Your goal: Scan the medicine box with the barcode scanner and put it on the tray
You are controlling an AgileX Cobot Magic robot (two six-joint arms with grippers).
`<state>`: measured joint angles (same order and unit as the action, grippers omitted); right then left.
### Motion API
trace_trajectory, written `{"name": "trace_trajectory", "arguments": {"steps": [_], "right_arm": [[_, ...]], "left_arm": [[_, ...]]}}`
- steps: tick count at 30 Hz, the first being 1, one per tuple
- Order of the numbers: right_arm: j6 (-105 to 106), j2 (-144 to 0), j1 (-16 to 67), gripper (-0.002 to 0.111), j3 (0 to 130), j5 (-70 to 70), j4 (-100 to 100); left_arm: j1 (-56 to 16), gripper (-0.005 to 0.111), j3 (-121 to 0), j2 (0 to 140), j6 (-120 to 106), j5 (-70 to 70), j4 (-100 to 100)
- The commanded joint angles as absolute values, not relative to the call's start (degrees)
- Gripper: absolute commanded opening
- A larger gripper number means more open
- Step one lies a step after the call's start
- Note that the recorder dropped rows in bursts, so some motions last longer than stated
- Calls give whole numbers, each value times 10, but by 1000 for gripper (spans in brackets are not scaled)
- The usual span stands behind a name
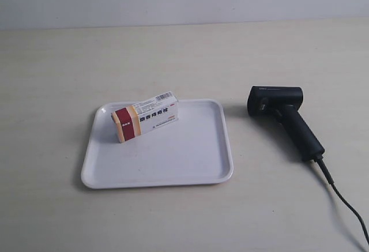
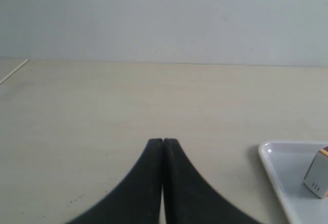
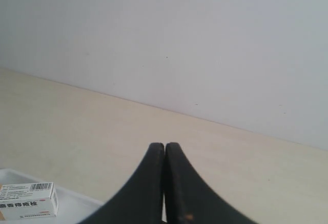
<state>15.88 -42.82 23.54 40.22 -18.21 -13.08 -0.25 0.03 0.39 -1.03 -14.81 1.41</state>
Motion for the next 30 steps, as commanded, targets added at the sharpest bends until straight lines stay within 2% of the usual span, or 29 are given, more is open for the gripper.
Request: {"name": "trace_trajectory", "arguments": {"steps": [1,6,13,23,30], "right_arm": [[159,-426,232,0,404,-178,-133],[162,-426,232,0,404,-166,-135],[154,-421,232,0,397,-236,-132],[-45,-249,233,0,139,-59,-30],[-106,-116,233,0,18,-61,10]], "left_arm": [[0,3,0,0,-6,-149,11],[0,3,0,0,-6,-149,11],[0,3,0,0,-6,-149,11],[0,3,0,0,-6,-149,11],[0,3,0,0,-7,-149,11]]}}
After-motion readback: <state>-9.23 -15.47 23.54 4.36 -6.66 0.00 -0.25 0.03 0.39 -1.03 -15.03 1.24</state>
